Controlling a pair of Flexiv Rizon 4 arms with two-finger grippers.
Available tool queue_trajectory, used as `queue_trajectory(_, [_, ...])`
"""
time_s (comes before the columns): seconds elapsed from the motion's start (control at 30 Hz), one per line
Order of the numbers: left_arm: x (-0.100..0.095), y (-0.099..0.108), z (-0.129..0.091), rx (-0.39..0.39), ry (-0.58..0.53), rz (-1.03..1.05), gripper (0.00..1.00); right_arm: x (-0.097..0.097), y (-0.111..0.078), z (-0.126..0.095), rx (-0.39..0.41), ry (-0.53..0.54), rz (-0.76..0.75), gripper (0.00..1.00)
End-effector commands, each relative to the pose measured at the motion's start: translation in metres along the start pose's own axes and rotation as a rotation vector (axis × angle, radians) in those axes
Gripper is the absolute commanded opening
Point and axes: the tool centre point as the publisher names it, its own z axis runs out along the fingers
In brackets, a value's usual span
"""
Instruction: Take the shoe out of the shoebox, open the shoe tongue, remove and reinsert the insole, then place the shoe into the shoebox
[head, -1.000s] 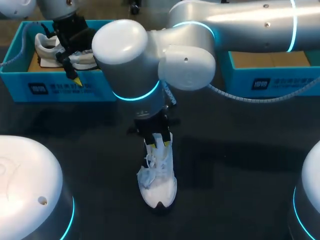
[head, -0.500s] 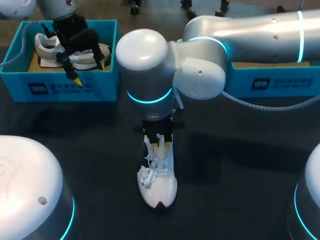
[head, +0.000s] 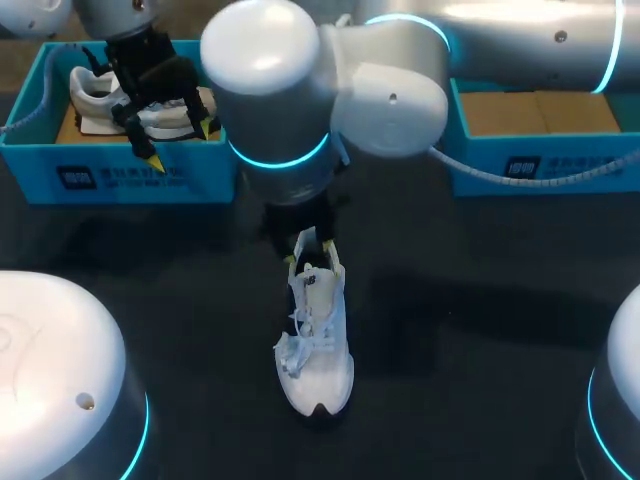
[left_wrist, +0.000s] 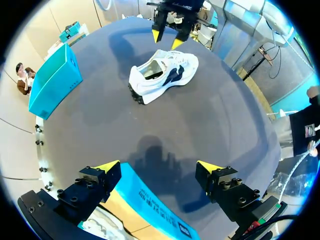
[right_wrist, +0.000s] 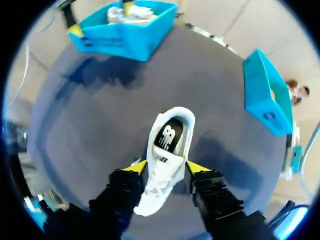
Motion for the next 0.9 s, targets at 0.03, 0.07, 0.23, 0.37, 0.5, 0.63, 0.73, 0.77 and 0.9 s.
queue_trajectory(0.03, [0.000,0.000,-0.001,-0.003,0.001,0.001,1.00,0.001,0.012,-0.001,-0.009,0.028,-0.165,1.00])
queue_trajectory(0.07, [0.000,0.000,-0.001,-0.003,0.001,0.001,1.00,0.002,0.015,0.000,-0.081,0.072,-0.274,1.00])
queue_trajectory(0.23, [0.000,0.000,-0.001,-0.003,0.001,0.001,1.00,0.008,0.016,-0.006,-0.437,0.012,-0.672,1.00])
queue_trajectory(0.37, [0.000,0.000,-0.001,-0.003,0.001,0.001,1.00,0.008,0.016,-0.006,-0.437,0.012,-0.672,1.00])
queue_trajectory(0.5, [0.000,0.000,-0.001,-0.003,0.001,0.001,1.00,0.008,0.016,-0.006,-0.437,0.012,-0.672,1.00])
queue_trajectory(0.63, [0.000,0.000,-0.001,-0.003,0.001,0.001,1.00,0.013,0.026,0.005,-0.409,-0.025,-0.882,1.00])
queue_trajectory(0.73, [0.000,0.000,-0.001,-0.003,0.001,0.001,1.00,0.006,0.036,-0.001,-0.381,-0.046,-0.968,1.00])
queue_trajectory(0.77, [0.000,0.000,-0.001,-0.003,0.001,0.001,1.00,0.004,0.039,-0.002,-0.375,-0.054,-0.983,1.00])
queue_trajectory(0.9, [0.000,0.000,-0.001,-0.003,0.001,0.001,1.00,-0.007,0.057,0.003,-0.325,-0.047,-1.088,1.00])
